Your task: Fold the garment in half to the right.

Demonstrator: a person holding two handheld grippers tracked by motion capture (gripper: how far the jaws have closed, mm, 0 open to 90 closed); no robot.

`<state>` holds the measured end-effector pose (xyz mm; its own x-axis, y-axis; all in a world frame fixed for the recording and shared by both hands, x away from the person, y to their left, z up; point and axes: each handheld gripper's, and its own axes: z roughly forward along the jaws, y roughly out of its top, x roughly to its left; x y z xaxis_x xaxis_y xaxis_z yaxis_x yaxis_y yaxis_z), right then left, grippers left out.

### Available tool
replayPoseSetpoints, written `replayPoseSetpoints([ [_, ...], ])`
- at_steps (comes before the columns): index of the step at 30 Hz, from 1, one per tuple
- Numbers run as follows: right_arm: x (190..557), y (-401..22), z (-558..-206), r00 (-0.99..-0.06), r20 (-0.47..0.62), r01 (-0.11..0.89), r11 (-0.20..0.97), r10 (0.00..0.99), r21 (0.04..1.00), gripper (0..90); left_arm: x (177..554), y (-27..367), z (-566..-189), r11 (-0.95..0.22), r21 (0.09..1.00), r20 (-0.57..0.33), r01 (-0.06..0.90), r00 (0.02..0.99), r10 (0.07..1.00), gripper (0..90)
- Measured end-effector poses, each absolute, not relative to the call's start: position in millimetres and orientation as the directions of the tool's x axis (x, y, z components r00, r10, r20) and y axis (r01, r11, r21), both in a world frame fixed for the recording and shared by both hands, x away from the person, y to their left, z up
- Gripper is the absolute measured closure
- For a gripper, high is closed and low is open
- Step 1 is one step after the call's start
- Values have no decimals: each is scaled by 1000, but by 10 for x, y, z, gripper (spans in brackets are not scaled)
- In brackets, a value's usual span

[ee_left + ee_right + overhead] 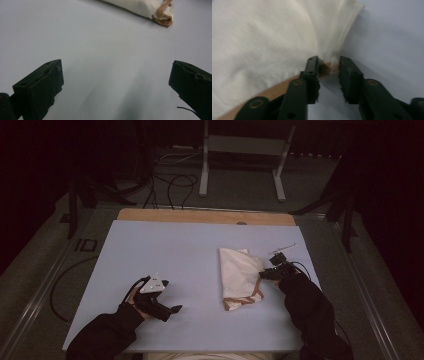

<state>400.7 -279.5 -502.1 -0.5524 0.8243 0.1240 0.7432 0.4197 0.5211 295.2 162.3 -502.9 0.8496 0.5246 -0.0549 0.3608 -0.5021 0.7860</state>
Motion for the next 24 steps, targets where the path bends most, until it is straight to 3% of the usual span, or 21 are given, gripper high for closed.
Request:
replayPoseSetpoints([
  [4, 4001, -2842, -4932, -547, 119, 740, 412, 829, 531, 608, 2960, 1643, -5027, -491, 796, -66, 353, 857, 510, 2],
  [14, 4233, -2852, -4446, -520, 149, 692, 312, 841, 651, 597, 2963, 1687, -5037, -470, 814, -70, 342, 860, 505, 1],
  [24, 4656, -2685, -4818, -465, 211, 771, 276, 860, 573, 613, 2958, 1705, -5043, -458, 819, -77, 346, 856, 511, 1],
])
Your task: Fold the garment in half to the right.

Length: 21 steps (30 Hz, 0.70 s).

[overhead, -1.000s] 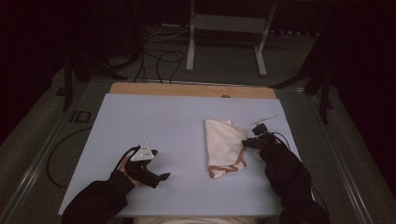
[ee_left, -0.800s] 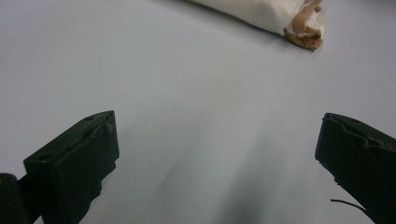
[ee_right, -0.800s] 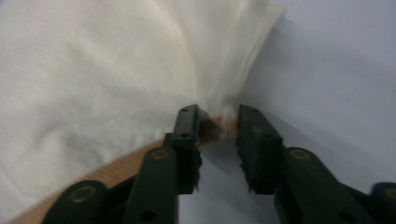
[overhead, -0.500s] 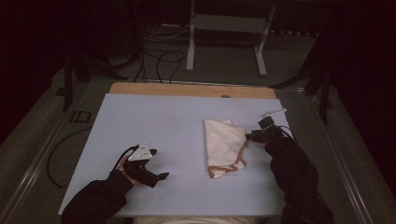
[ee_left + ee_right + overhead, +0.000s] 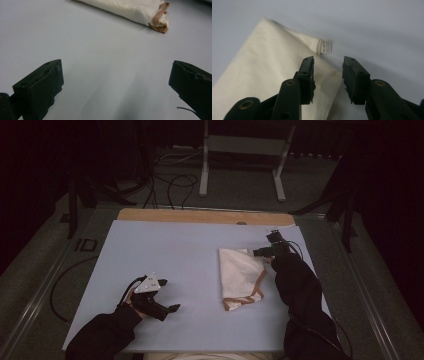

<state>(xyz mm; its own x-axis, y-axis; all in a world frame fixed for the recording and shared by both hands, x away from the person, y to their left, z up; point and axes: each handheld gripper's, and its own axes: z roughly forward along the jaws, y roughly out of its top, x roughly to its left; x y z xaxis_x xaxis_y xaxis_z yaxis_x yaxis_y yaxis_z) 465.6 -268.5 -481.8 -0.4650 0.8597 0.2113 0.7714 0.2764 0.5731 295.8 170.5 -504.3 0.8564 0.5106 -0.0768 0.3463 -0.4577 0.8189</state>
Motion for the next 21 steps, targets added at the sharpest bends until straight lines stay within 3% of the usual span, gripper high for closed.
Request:
replayPoseSetpoints([
  [6, 4647, -2676, -5019, -466, 219, 793, 295, 857, 533, 713, 2955, 1695, -5042, -463, 817, -77, 343, 861, 503, 1],
  [10, 4615, -2670, -5019, -478, 192, 780, 313, 857, 542, 893, 2953, 1685, -5049, -464, 815, -79, 347, 860, 504, 1],
  [21, 4589, -2623, -4694, -490, 74, 672, 322, 869, 667, 900, 2952, 1692, -5042, -460, 819, -75, 344, 858, 508, 1],
])
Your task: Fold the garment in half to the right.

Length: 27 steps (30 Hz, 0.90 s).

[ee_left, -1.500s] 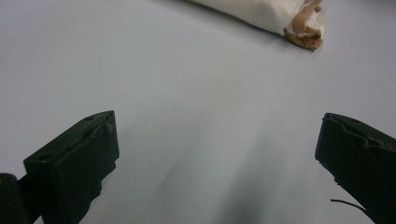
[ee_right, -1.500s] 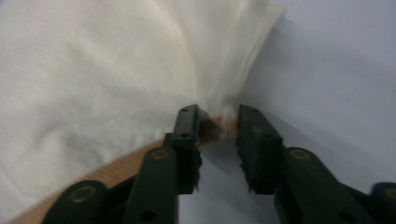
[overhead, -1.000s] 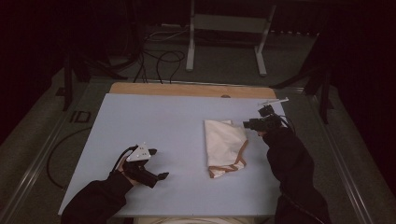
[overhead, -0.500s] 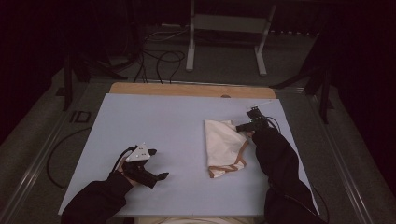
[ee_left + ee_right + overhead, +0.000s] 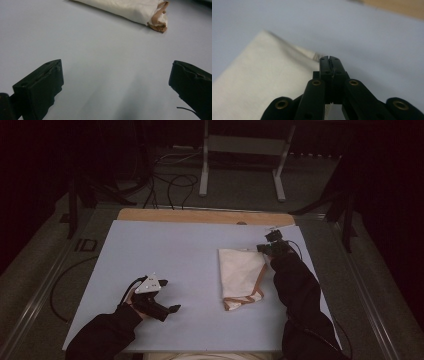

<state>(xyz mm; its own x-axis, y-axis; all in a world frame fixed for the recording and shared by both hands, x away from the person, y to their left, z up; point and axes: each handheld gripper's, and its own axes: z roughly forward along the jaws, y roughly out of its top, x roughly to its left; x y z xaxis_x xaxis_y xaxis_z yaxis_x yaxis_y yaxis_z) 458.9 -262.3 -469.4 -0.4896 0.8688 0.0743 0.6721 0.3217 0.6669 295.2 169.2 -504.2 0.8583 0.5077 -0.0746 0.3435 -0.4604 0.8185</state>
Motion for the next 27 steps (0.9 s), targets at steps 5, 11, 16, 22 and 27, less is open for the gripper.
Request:
replayPoseSetpoints([
  [5, 4588, -2630, -4612, -480, 70, 624, 284, 875, 728, 900, 2950, 1686, -5046, -465, 816, -72, 343, 859, 507, 1],
  [11, 4637, -2627, -4732, -476, 57, 642, 302, 878, 705, 900, 2947, 1685, -5045, -464, 817, -72, 341, 860, 505, 1],
  [16, 4679, -2670, -4876, -458, 63, 672, 299, 887, 678, 900, 2945, 1676, -5050, -467, 816, -72, 340, 862, 503, 1],
  [22, 4675, -2677, -4996, -463, 64, 689, 313, 884, 654, 899, 2940, 1664, -5054, -471, 814, -69, 339, 863, 501, 1],
  [27, 4670, -2666, -5087, -463, 71, 709, 321, 883, 627, 889, 2936, 1657, -5056, -477, 812, -67, 338, 864, 498, 1],
])
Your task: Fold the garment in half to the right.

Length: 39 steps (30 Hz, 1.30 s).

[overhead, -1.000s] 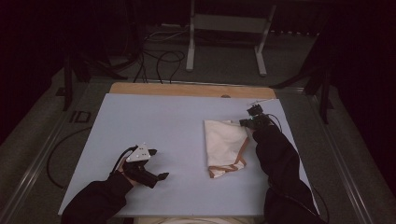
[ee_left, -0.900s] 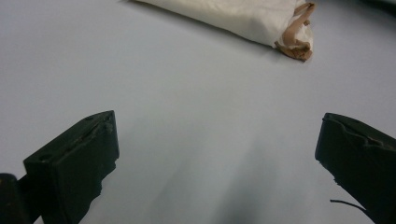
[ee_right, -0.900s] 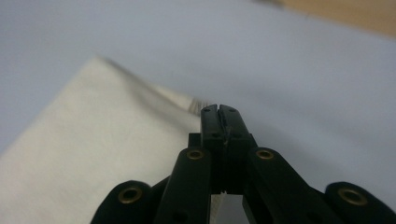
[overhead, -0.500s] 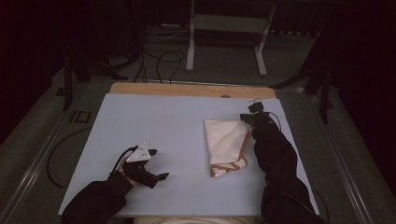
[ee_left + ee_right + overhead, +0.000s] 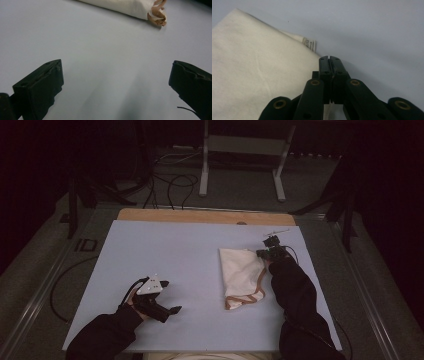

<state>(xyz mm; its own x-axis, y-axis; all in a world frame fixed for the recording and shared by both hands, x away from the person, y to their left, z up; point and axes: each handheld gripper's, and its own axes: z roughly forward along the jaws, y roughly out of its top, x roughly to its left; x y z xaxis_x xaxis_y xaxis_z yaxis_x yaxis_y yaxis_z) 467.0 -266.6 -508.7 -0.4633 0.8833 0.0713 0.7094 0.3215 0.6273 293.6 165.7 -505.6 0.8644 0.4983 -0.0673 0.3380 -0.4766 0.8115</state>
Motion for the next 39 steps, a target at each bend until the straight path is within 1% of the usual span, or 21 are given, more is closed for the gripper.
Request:
replayPoseSetpoints([
  [4, 4661, -2661, -5119, -463, 67, 708, 324, 884, 627, 886, 2933, 1654, -5056, -481, 809, -65, 337, 865, 497, 1],
  [6, 4665, -2671, -5117, -459, 62, 710, 324, 886, 626, 848, 2932, 1652, -5055, -485, 808, -60, 335, 866, 497, 1],
  [8, 4668, -2688, -5092, -449, 49, 709, 322, 892, 628, 847, 2929, 1650, -5054, -485, 809, -60, 333, 866, 496, 1],
  [10, 4679, -2716, -5062, -430, 38, 708, 310, 902, 634, 823, 2928, 1648, -5052, -485, 809, -58, 332, 867, 496, 1],
  [14, 4707, -2761, -4987, -402, 62, 699, 262, 914, 665, 763, 2929, 1649, -5050, -484, 810, -58, 331, 867, 495, 1],
  [15, 4717, -2765, -4968, -400, 78, 696, 248, 913, 674, 739, 2928, 1649, -5049, -484, 810, -58, 330, 867, 494, 1],
  [18, 4737, -2738, -4970, -411, 98, 698, 243, 907, 674, 703, 2927, 1647, -5046, -484, 810, -59, 330, 868, 493, 1],
  [22, 4761, -2682, -5059, -423, 113, 723, 259, 899, 640, 703, 2923, 1646, -5043, -483, 811, -59, 329, 868, 492, 1],
  [26, 4768, -2663, -5142, -436, 127, 741, 275, 891, 613, 731, 2926, 1648, -5046, -484, 810, -60, 331, 868, 492, 1],
  [29, 4764, -2636, -5134, -454, 126, 738, 293, 882, 608, 827, 2925, 1645, -5048, -484, 810, -61, 330, 869, 491, 1],
  [30, 4764, -2636, -5134, -454, 126, 738, 293, 882, 608, 827, 2925, 1645, -5048, -484, 810, -61, 330, 869, 491, 1],
  [31, 4761, -2608, -5131, -465, 117, 733, 307, 878, 607, 859, 2925, 1645, -5047, -486, 810, -59, 328, 870, 490, 1],
  [32, 4762, -2553, -5102, -480, 62, 717, 350, 875, 603, 884, 2925, 1646, -5045, -483, 811, -61, 330, 869, 492, 1],
  [35, 4750, -2524, -5026, -474, 28, 680, 346, 880, 646, 887, 2925, 1651, -5038, -482, 812, -59, 328, 868, 492, 1],
  [39, 4711, -2536, -4884, -457, 8, 628, 316, 889, 711, 888, 2925, 1654, -5040, -480, 813, -60, 330, 868, 494, 1],
])
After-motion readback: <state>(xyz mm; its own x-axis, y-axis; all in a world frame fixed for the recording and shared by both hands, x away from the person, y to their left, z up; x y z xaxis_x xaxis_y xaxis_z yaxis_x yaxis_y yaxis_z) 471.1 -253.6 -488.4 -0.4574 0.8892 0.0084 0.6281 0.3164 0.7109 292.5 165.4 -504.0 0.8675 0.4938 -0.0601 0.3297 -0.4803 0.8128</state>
